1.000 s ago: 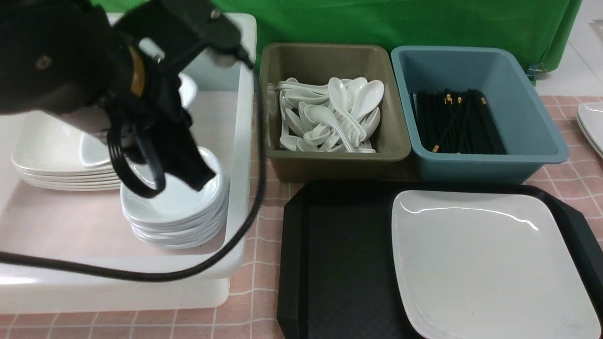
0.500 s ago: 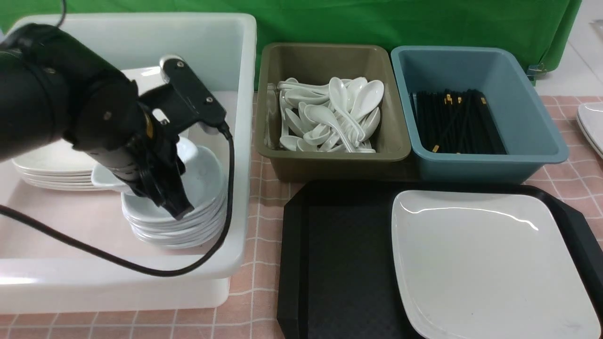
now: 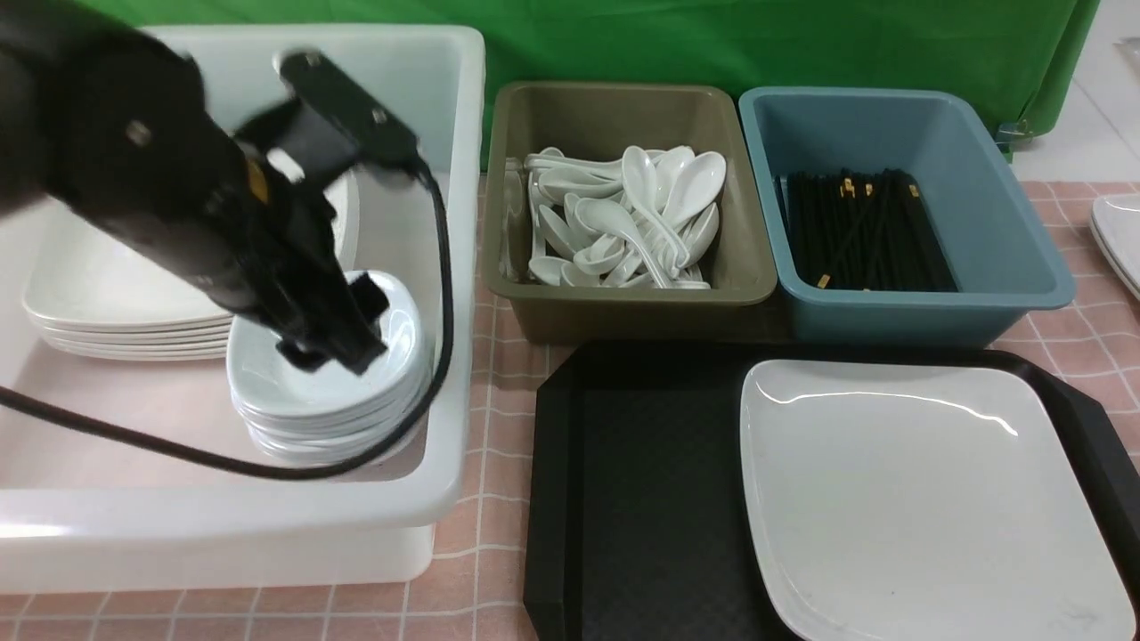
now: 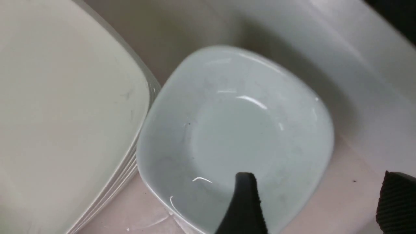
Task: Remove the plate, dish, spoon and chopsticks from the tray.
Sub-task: Use the left arm to put the small plate into the large storage box on the left, then use the right arm to grab a plate from the dinner plate
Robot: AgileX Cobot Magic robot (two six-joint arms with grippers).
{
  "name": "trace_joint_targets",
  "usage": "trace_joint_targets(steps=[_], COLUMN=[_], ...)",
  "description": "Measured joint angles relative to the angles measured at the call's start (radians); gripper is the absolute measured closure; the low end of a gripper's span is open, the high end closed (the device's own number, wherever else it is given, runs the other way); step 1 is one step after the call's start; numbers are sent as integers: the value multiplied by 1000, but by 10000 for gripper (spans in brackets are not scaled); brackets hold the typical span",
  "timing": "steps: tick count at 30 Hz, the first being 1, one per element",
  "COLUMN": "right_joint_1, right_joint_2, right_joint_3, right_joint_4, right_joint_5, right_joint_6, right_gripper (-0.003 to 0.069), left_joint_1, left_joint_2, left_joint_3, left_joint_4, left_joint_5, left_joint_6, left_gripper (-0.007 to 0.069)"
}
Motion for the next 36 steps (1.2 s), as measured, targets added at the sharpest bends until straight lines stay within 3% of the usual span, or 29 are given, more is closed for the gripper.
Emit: trace_joint_targets(steps=[5,7,8,10,13,14,15,21,26,31,32,33,36], right_joint_1=[0,0,0,0,0,0,0,-38,-162,-402,-412,-480,-549], right_joint_2=[14,44,77,131,233,240,300,502,611,656,662,692,747], right_joint_3=[0,0,0,0,0,0,0,-2,-41,-66,-67,-69,-69], right_joint_4=[0,-4,-17,-53,-138,-138,-169,-172,-137,2,11,88,219], right_joint_5=[76,149,207,225,189,187,170,127,103,59,56,50,45], right_joint_6=[-30,-38,-30,7,93,97,125,142,120,-4,-13,-60,-152], right_gripper=[458,516,580,629,629,629,629,629,629,629,629,629,620], left_joint_1=[0,0,0,0,0,0,0,0,0,0,0,0,0], left_joint_2=[-83,-109,-128,-145,-167,-168,-171,-171,-171,-171,-171,-171,-171], left_joint_3=[-12,-12,-12,-12,-12,-12,-12,-12,-12,-12,-12,-12,-12], left_joint_4=[-91,-145,-194,-263,-341,-344,-363,-405,-431,-434,-434,-434,-434], left_joint_5=[88,142,183,225,249,249,249,231,235,237,237,237,238], left_joint_6=[-39,-53,-57,-60,-56,-54,-49,-49,-49,-49,-49,-49,-46], left_gripper=[151,195,248,343,517,527,591,624,624,624,624,624,624])
